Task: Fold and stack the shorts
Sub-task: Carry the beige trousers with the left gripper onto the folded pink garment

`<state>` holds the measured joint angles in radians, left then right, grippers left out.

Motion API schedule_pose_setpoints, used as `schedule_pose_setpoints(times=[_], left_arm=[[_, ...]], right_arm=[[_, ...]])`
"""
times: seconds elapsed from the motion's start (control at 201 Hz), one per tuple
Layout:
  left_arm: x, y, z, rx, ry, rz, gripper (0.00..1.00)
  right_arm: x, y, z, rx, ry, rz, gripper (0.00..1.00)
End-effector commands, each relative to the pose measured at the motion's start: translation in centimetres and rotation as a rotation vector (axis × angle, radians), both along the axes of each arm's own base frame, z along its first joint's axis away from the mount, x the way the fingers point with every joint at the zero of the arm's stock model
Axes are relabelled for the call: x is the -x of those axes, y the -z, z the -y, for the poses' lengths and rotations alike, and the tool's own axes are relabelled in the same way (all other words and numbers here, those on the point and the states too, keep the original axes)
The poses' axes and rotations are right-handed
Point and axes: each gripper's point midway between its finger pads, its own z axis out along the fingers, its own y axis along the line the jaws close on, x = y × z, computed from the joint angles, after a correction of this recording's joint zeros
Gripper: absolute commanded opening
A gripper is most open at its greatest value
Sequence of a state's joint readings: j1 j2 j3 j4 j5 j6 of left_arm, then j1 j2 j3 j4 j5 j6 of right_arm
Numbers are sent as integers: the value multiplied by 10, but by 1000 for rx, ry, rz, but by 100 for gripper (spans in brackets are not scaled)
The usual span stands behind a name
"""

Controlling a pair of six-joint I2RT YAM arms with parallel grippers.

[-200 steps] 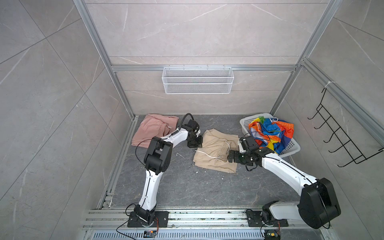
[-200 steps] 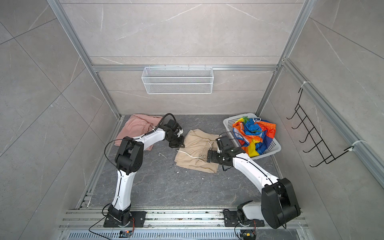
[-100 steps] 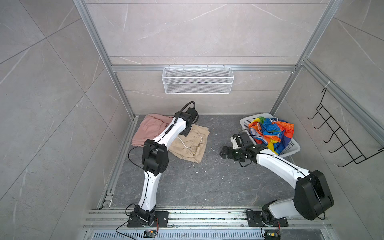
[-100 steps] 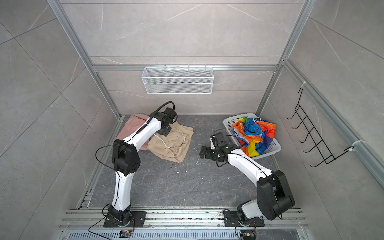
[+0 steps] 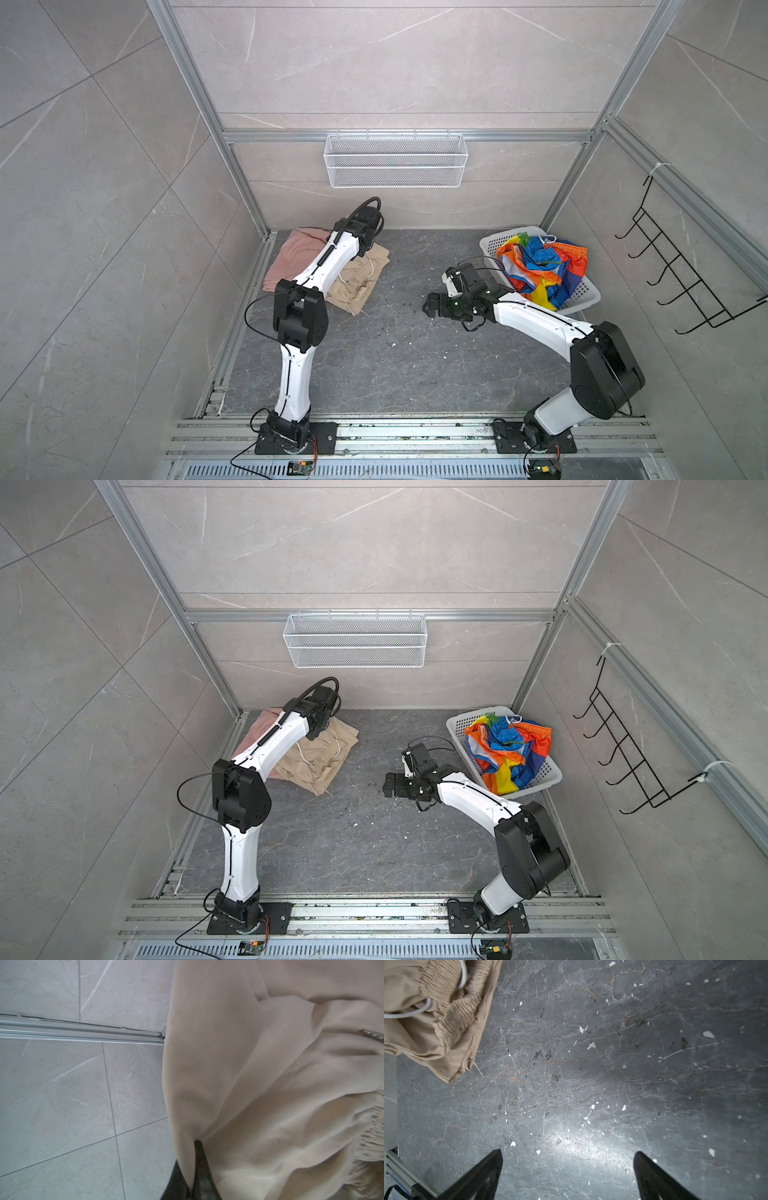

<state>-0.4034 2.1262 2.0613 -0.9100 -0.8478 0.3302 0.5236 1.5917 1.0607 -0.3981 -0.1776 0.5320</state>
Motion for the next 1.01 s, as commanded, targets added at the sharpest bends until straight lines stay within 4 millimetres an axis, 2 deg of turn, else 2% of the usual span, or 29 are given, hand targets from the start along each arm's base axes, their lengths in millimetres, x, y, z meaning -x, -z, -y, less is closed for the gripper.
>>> schedule_pose_setpoints(times=[0.0, 0.139, 0.274, 0.478, 0.628, 0.737, 1.001], left_arm=[[1, -66, -13, 20, -18, 152, 0], [3, -76, -15, 81, -17, 180, 0], [3, -84, -28, 115, -37, 202, 0], [8, -108, -31, 270, -29, 278, 0], [10, -119, -49, 389, -56, 317, 0], [8, -112, -66, 442, -74, 317, 0], [-12, -67, -114, 559, -105, 263, 0]], right_arm=[[-13, -9, -15, -48, -8, 25, 100], [-17, -7, -21, -60, -19, 18, 99], [-18, -7, -22, -61, -27, 18, 99], [-17, -4, -22, -57, -32, 13, 100], [-19, -5, -24, -60, -36, 14, 100], [-20, -3, -26, -64, -38, 9, 99], [-25, 2, -34, -82, -44, -11, 100]])
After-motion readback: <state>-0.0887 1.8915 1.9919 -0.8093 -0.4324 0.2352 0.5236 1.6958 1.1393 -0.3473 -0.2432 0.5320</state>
